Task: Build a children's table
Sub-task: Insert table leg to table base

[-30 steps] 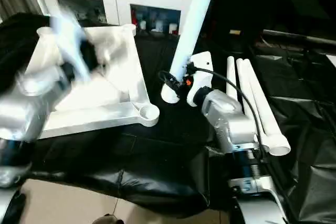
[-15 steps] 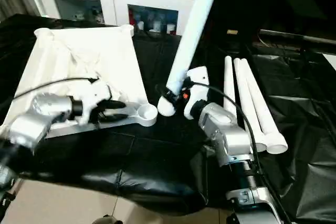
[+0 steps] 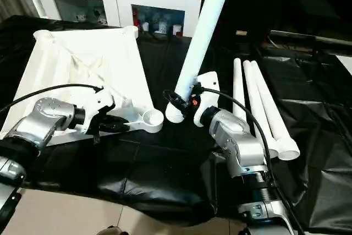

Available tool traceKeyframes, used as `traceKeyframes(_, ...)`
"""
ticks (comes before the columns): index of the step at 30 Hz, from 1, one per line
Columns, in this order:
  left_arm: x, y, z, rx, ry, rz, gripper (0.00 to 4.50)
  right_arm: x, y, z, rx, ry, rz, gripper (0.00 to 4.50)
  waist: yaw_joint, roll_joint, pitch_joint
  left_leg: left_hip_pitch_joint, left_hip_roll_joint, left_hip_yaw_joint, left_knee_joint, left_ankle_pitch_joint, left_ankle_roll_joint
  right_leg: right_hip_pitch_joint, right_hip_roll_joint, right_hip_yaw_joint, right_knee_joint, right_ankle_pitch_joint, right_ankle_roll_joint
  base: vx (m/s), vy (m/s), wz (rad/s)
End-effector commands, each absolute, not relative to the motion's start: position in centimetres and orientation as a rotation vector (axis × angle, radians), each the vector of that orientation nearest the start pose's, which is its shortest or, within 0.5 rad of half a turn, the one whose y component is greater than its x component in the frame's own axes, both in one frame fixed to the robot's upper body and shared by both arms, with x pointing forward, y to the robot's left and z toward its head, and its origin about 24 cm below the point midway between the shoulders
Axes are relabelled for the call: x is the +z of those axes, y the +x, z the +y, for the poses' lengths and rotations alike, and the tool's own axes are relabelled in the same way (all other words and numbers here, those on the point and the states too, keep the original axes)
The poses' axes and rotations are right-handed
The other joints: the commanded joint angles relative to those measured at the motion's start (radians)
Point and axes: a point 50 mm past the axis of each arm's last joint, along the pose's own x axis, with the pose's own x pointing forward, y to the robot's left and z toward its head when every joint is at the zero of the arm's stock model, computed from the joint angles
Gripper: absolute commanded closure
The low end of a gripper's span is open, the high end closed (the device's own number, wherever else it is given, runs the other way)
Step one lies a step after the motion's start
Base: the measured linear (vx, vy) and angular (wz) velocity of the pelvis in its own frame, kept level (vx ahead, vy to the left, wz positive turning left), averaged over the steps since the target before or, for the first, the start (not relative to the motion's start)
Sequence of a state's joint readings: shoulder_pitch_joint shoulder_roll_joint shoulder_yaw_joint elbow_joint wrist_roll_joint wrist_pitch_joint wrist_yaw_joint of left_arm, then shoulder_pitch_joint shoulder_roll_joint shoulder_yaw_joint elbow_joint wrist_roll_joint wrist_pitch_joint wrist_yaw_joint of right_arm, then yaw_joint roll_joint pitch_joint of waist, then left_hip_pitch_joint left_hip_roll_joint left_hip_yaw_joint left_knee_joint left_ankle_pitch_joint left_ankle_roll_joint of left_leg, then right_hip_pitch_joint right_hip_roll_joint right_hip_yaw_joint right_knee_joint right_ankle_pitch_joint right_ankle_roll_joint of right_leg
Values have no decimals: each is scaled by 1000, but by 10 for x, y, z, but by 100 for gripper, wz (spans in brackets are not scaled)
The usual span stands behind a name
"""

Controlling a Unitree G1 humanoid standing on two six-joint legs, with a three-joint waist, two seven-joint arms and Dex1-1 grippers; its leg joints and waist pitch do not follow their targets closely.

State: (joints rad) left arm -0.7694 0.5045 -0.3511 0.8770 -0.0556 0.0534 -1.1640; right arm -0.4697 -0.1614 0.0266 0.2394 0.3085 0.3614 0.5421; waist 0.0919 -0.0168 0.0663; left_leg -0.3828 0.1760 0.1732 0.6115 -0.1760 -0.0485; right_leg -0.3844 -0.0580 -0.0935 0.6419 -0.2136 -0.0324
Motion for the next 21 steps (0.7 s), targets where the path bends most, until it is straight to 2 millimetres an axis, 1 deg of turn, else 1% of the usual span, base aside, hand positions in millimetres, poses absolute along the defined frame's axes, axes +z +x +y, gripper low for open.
traceKeyframes(1,72,347,188,-1150,487,561,410,99,327,-122,674,139,87,265,2,20,-79,25,69,-28,-79,-177,-28,53,-116,75,-72,-29,-226,0,0,0)
traceKeyframes(2,71,348,190,-1146,509,574,431,99,327,-122,674,139,87,265,3,21,-78,25,69,-28,-79,-182,-28,52,-117,75,-74,-41,-224,0,0,0)
traceKeyframes(5,72,348,192,-1143,529,579,449,99,327,-122,677,133,86,265,3,21,-77,26,70,-28,-80,-191,-31,51,-117,76,-76,-57,-223,0,0,0)
traceKeyframes(7,72,347,196,-1149,545,586,450,99,327,-121,679,123,86,265,0,21,-77,24,71,-29,-81,-192,-34,53,-118,75,-74,-58,-223,0,0,0)
traceKeyframes(9,73,346,197,-1149,552,585,450,99,327,-121,679,125,86,265,-2,20,-78,24,71,-29,-81,-188,-33,53,-118,75,-73,-51,-224,0,0,0)
traceKeyframes(12,72,344,203,-1150,594,585,450,98,327,-121,679,127,88,265,-2,20,-78,24,69,-27,-79,-175,-23,53,-118,76,-73,-30,-231,0,0,0)
traceKeyframes(13,71,343,203,-1154,609,585,450,98,327,-121,680,129,89,265,-2,17,-78,24,70,-28,-80,-174,-22,54,-118,75,-73,-32,-230,0,0,0)
traceKeyframes(15,69,340,205,-1167,645,584,450,98,327,-121,685,141,96,265,-3,21,-78,26,72,-29,-81,-179,-23,51,-117,75,-72,-35,-228,0,0,0)
traceKeyframes(16,66,336,203,-1193,670,581,450,98,327,-119,702,159,113,265,-3,19,-76,27,71,-27,-81,-190,-26,50,-116,75,-73,-48,-227,0,0,0)
traceKeyframes(17,66,336,203,-1193,670,581,450,98,327,-119,702,159,113,265,-1,21,-77,28,75,-30,-82,-194,-27,51,-119,75,-72,-50,-229,0,0,0)
traceKeyframes(18,64,333,198,-1220,664,556,450,100,325,-116,732,189,121,265,-2,22,-75,30,74,-28,-83,-205,-30,48,-117,75,-74,-64,-229,0,0,0)
traceKeyframes(19,63,330,192,-1241,651,538,450,102,324,-114,757,209,128,265,-3,19,-75,28,77,-29,-84,-205,-28,49,-118,76,-71,-59,-234,0,0,0)
traceKeyframes(20,60,323,179,-1288,622,495,450,106,322,-110,818,217,136,265,-2,15,-75,29,77,-26,-84,-203,-25,49,-118,76,-73,-58,-234,0,0,0)
traceKeyframes(21,59,322,175,-1299,612,484,450,107,321,-109,836,212,137,265,-1,16,-77,29,79,-27,-83,-193,-25,51,-120,76,-68,-46,-235,0,0,0)
